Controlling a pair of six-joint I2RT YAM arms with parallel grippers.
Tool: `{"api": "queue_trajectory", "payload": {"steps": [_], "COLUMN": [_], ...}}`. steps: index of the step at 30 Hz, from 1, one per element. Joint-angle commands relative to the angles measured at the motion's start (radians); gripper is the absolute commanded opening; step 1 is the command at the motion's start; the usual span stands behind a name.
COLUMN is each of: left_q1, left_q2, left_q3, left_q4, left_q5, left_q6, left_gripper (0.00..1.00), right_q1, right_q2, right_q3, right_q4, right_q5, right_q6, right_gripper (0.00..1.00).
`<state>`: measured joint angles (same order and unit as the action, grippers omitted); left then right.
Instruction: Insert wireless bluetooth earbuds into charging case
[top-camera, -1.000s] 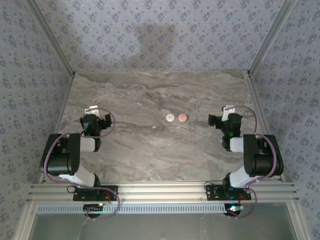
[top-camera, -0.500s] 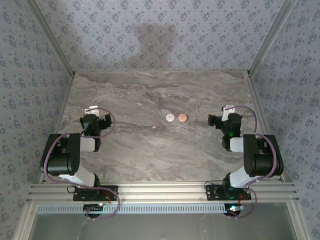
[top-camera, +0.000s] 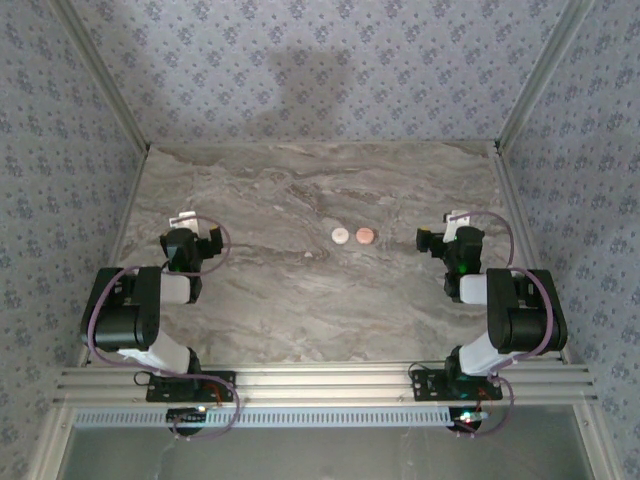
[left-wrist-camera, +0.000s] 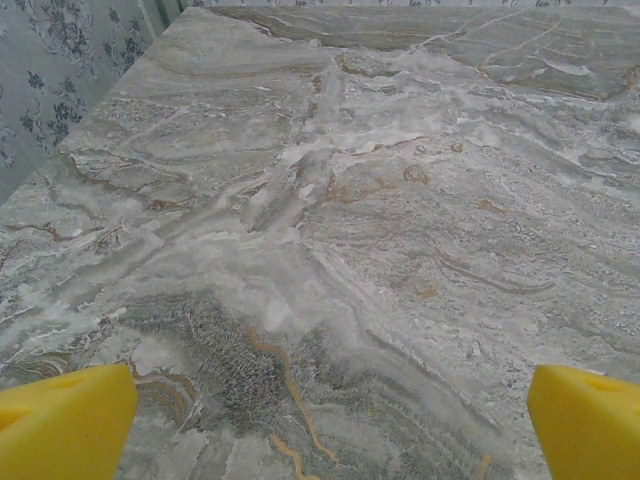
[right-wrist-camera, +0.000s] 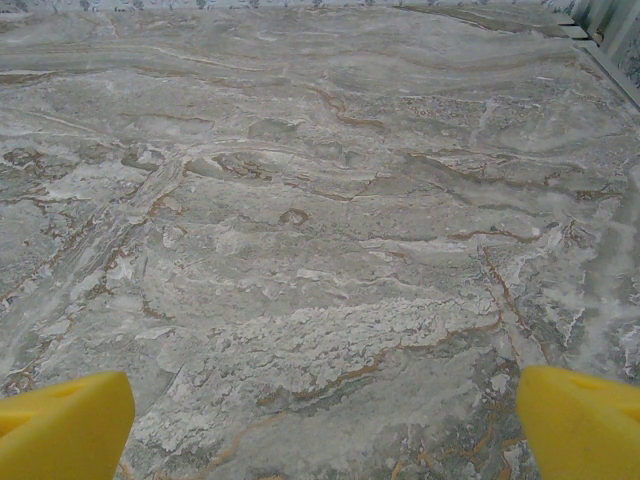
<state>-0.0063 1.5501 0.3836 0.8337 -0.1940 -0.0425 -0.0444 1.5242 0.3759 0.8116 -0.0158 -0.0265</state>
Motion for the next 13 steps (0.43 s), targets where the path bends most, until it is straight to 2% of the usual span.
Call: {"api": "queue_trajectory", "payload": {"steps": [1, 13], "left_q1": [0.005, 0.004], "left_q2": [-0.017, -0.015], "left_q3": [0.014, 0.015], "left_q4": [0.01, 0.007], "left_q5": [0.013, 0.022], "left_q6": [-0.012, -0.008], "left_gripper": [1.0, 1.0], "right_q1": [0.0, -0.001], "right_q2": [0.001, 0.001], "right_q3": [0.014, 0.014], "right_q4": [0.0, 0.0], "right_q5": [-0.004, -0.005], "right_q6": [0.004, 0.004], "right_gripper": [1.0, 1.0]}}
